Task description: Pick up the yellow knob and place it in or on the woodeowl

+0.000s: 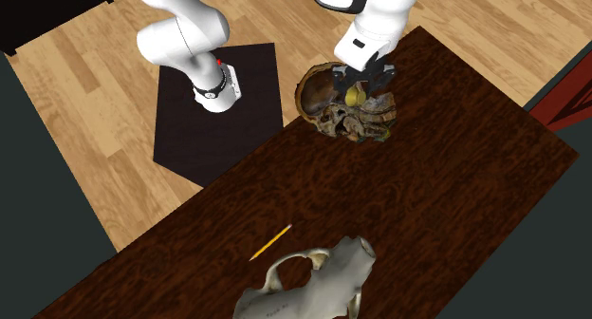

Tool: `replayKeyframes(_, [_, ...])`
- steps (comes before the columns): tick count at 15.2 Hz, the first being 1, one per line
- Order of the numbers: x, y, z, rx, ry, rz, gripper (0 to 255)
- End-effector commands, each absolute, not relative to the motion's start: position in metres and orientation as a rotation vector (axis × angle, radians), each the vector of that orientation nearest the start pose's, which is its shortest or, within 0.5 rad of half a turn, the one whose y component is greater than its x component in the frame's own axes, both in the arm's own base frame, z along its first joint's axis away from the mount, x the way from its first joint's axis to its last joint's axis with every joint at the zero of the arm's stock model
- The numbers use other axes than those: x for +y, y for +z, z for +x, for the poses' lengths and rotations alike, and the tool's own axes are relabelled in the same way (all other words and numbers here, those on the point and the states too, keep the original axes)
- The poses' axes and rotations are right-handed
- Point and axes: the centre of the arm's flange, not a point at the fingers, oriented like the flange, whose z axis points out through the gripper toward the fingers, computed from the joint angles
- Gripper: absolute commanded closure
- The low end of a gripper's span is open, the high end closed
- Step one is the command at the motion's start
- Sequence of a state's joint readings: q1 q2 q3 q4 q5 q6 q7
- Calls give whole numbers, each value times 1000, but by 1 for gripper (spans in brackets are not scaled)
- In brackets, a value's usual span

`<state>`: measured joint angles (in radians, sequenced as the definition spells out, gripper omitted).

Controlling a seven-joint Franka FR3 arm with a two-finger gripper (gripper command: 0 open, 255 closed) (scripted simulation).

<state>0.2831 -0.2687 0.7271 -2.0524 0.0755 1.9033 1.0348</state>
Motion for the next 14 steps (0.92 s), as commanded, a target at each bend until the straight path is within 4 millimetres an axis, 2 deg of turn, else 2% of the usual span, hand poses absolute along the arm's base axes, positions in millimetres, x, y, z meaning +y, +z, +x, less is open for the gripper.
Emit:
replayKeyframes(1, [443, 527, 241, 95, -187, -3143, 0])
replayKeyframes(6, [443, 527, 241, 95, -187, -3143, 0])
replayKeyframes(10, [444, 576, 235, 95, -187, -3143, 0])
replayKeyframes(14, [444, 576, 235, 95, -187, -3143, 0])
